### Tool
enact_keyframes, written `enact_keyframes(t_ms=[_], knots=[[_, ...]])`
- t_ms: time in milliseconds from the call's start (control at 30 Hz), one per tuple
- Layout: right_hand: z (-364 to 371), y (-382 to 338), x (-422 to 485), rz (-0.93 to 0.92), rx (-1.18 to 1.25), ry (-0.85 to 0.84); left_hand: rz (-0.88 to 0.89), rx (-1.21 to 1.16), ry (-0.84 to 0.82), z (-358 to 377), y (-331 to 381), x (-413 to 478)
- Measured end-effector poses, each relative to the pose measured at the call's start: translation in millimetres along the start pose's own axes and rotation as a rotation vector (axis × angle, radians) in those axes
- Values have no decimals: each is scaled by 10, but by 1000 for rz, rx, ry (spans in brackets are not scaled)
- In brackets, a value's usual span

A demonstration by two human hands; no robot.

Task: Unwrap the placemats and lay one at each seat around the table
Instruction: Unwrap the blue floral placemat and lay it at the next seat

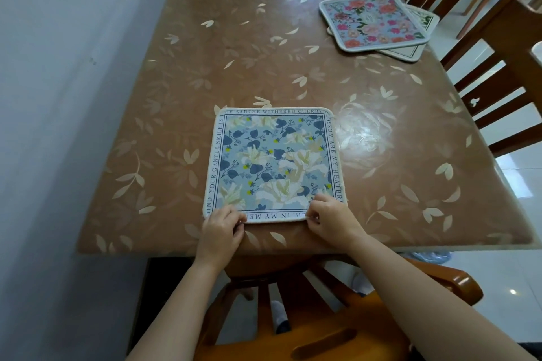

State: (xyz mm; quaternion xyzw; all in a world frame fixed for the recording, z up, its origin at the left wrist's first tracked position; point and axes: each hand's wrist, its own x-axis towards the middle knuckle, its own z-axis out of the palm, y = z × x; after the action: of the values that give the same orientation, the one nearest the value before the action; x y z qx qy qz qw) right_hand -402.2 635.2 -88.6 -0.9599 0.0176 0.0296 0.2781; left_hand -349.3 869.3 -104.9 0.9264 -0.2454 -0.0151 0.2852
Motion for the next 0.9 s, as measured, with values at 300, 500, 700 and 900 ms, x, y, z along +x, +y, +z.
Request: enact_keyframes(t_ms=[300, 500, 700, 900], knots=[[52, 122, -71, 57, 5, -46, -69, 76, 40, 5, -107, -36], [-24, 219, -79, 216, -59, -11, -161, 80, -10, 54, -136, -19], [-17, 229, -70, 251, -46, -3, -188, 9, 8, 56, -142, 2], [-50, 246, -47, 209, -21, -56, -129, 21, 40, 69, -135, -11]])
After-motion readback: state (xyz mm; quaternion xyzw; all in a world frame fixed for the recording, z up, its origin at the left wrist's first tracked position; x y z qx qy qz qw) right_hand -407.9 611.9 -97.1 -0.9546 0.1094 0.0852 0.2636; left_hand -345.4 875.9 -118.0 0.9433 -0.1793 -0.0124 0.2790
